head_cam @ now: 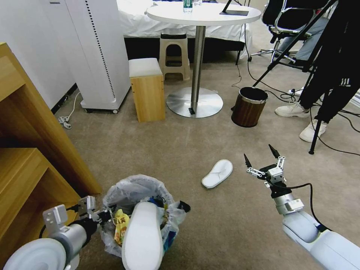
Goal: Pick up the trash bin and place the garbage on the floor into it.
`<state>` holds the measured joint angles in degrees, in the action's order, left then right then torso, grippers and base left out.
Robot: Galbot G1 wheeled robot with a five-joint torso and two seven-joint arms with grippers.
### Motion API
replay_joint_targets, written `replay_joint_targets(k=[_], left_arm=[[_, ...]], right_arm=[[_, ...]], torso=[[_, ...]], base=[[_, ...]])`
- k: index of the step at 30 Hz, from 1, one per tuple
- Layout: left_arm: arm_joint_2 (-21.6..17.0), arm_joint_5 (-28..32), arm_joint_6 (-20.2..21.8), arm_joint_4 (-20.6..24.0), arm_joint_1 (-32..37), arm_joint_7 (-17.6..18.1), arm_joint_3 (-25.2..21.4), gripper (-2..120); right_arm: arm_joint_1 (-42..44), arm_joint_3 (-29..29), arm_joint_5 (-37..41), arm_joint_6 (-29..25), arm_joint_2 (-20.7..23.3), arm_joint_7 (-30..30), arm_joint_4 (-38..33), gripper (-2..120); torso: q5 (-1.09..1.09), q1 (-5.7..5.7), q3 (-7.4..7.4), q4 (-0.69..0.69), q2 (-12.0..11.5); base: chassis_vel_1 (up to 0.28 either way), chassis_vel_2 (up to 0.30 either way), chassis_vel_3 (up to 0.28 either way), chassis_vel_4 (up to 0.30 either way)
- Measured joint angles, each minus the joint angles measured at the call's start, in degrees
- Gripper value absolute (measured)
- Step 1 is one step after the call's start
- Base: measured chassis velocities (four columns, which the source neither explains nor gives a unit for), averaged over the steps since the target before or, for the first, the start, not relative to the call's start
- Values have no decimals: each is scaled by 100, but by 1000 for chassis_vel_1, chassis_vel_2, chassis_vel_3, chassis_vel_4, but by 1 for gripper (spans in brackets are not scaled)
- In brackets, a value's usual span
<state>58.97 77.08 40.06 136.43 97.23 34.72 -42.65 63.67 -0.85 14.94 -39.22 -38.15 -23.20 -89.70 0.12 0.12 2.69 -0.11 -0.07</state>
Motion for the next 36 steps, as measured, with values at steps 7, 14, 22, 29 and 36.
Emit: replay_joint_targets(k=[7,14,22,29,36], left_arm=[[28,26,6,-8,-10,21,-15,0],[54,-2,6,-18,6,-9,15,0],[78,-49,-12,-18,15,-59,41,0],[91,-91,-39,-40,16,-90,64,0],[98,-105,-60,-60,-4,-104,89,0]], right_arm=[[43,6,7,70,-32,-17,-36,100],[2,57,-24,70,-56,-32,-16,100],[-42,157,-83,73,-95,-52,-6,100],[-120,227,-107,59,-95,-80,17,100],[-210,297,-175,-37,-167,-89,86,100]], torso=[[-1,0,0,0,0],[0,0,0,0,0],[0,1,0,-1,0],[-3,2,0,1,0],[0,2,1,0,0]], base=[[-56,62,60,-73],[-116,145,141,-142],[-233,222,232,-224],[-225,234,224,-224],[-178,186,173,-173]])
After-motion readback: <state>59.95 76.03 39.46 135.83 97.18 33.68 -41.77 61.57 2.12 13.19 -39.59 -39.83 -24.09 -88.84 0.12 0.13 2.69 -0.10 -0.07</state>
